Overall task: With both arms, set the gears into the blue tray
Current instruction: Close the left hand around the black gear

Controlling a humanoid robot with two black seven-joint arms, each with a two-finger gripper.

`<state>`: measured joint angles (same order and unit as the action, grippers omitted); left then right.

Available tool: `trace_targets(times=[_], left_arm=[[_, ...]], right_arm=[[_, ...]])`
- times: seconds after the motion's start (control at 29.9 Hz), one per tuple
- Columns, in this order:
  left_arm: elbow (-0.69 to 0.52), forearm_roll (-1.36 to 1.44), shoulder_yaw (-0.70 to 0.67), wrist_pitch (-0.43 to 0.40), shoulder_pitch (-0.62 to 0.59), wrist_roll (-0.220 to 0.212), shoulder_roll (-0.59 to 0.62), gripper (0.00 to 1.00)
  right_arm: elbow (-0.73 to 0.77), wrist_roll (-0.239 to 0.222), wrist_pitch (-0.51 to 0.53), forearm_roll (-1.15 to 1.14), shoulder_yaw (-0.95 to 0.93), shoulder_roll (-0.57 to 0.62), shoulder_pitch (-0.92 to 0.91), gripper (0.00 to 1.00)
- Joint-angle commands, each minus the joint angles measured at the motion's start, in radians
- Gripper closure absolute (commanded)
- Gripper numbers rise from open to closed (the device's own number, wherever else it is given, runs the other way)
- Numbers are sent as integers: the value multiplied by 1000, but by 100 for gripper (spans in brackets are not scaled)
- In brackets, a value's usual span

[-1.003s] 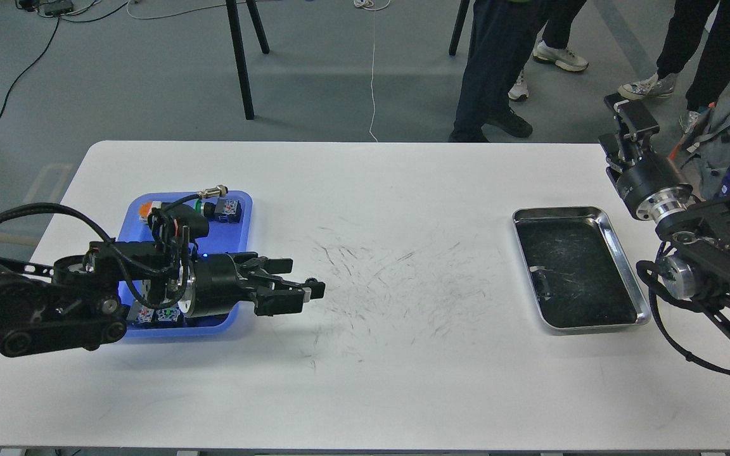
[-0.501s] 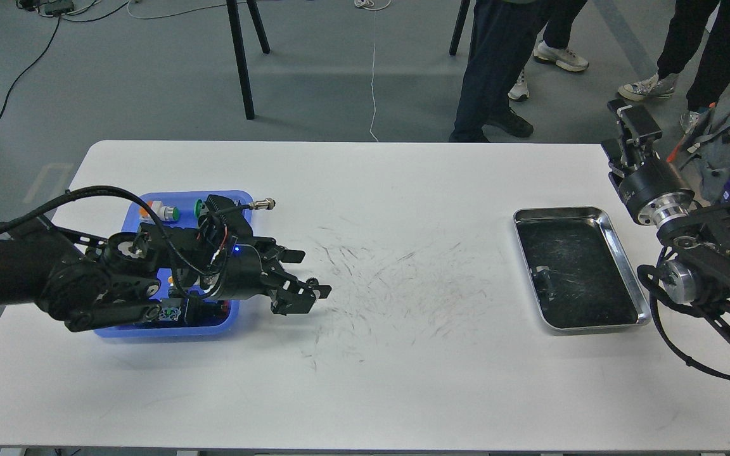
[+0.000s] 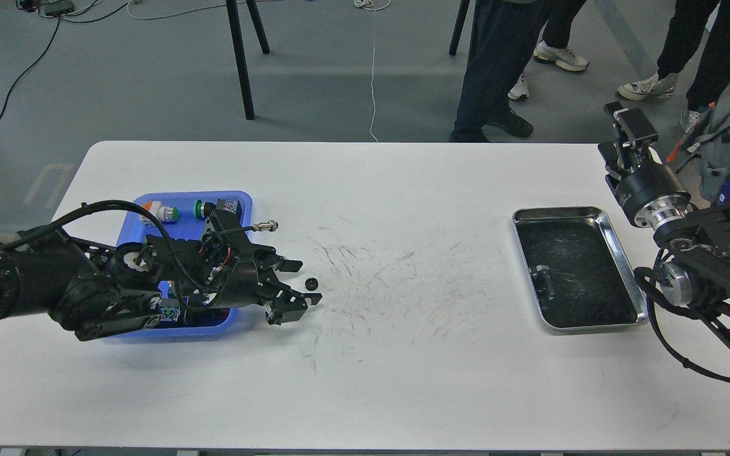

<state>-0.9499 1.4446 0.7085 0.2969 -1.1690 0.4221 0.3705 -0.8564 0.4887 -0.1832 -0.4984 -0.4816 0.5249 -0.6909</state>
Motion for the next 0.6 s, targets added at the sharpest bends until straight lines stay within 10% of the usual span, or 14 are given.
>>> trace_targets(times=[0.0, 0.57], left_arm=[[5, 0, 0, 4, 2, 1, -9, 30], [45, 2, -1, 13, 26, 9, -32, 47]], right_arm=[[0, 0, -1, 0, 1, 0, 1, 15], [0, 0, 1, 0, 9, 0, 2, 15]])
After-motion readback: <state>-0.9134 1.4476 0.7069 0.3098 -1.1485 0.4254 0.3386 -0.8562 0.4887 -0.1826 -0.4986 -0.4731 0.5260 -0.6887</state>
